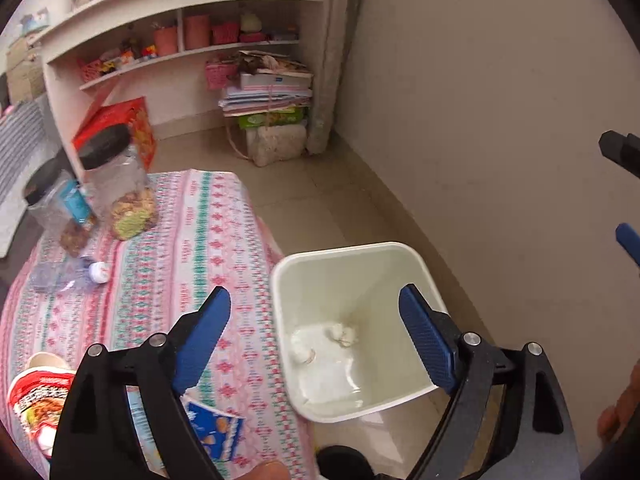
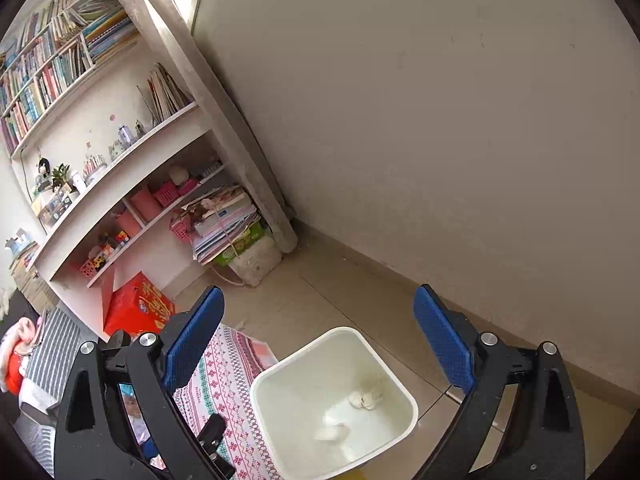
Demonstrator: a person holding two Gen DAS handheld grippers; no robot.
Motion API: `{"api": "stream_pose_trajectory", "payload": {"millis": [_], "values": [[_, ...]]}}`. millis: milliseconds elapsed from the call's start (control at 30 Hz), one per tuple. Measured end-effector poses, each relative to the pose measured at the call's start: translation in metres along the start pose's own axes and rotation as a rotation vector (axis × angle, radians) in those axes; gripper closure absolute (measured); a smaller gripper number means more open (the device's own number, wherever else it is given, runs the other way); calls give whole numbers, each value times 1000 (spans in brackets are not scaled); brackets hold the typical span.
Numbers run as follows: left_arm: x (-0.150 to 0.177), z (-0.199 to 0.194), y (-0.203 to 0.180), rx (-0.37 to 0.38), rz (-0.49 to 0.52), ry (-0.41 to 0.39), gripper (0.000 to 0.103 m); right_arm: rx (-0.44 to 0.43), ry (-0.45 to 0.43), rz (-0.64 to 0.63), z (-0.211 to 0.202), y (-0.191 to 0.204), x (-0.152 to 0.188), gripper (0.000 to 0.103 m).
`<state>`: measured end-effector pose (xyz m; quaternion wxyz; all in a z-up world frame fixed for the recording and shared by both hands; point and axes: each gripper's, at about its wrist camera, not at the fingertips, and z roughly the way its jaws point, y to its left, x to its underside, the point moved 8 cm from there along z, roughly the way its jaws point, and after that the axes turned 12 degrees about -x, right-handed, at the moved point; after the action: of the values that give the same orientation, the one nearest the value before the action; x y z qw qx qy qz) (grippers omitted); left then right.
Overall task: Collect trash
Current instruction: 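Lower the left tool and grasp the orange wrapper scrap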
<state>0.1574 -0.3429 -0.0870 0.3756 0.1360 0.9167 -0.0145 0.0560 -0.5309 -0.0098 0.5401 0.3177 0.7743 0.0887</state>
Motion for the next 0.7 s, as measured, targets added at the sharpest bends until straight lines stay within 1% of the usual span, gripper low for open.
{"api": "stream_pose_trajectory", "payload": {"millis": [100, 233, 267, 367, 433, 567, 700], "values": [[7, -14, 26, -57, -26, -38, 14, 5, -4, -67, -4, 15, 4, 8], [17, -36, 65, -154, -46, -95, 13, 17, -33, -162, -13, 39, 13, 7], [21, -42, 76, -184, -53, -108, 12, 13, -41, -184, -16, 47, 17, 7], [29, -57, 102, -231, -70, -132, 10, -11, -44, -230, -26, 68, 33, 7], [37, -69, 120, -275, -77, -149, 10, -34, -30, -264, -30, 83, 46, 7], [54, -88, 154, -341, -102, -165, 9, -98, -8, -342, -41, 117, 76, 7], [74, -102, 185, -374, -133, -152, 9, -172, -27, -467, -59, 154, 103, 7]]}}
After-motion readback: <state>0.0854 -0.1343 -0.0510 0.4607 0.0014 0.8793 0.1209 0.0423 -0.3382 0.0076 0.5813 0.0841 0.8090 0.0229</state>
